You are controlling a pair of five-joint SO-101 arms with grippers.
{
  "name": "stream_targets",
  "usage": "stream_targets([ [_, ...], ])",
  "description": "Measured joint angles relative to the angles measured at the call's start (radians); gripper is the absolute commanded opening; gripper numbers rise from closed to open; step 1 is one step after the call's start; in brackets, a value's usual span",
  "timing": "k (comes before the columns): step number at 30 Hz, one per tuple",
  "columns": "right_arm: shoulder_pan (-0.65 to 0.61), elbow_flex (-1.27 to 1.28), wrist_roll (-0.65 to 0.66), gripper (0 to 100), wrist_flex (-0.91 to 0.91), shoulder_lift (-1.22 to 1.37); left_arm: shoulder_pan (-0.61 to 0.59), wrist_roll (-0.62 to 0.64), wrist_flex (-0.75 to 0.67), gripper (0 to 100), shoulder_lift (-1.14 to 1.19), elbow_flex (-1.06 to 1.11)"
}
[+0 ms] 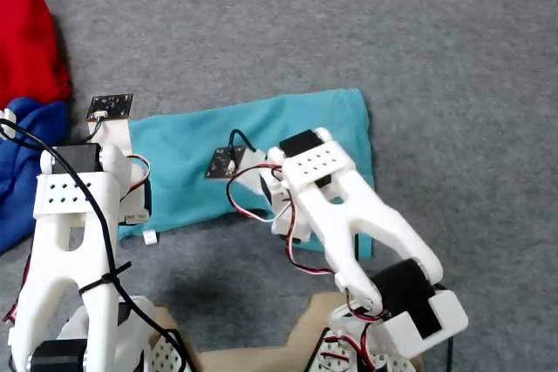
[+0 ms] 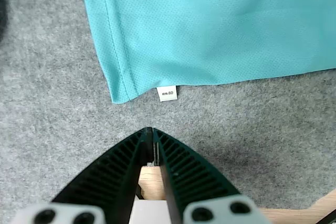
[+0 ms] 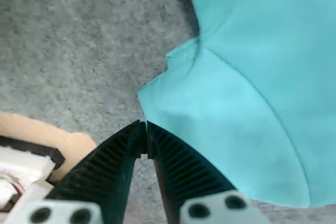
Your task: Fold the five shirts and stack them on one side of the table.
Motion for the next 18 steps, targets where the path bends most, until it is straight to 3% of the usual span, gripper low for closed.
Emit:
stream_targets([
  [4, 0.034, 0.021, 0.052, 18.8, -0.017, 0.000, 0.000, 0.000, 0.000, 2, 0.000, 0.000],
  [10, 0.101, 0.018, 0.072, 13.9, -0.072, 0.000, 0.000, 0.000, 0.000, 2, 0.000, 0.000],
  [18, 0.241, -0.192, 0.115, 10.4, -0.083, 0.072, 0.000, 0.000, -0.049, 2, 0.000, 0.000],
])
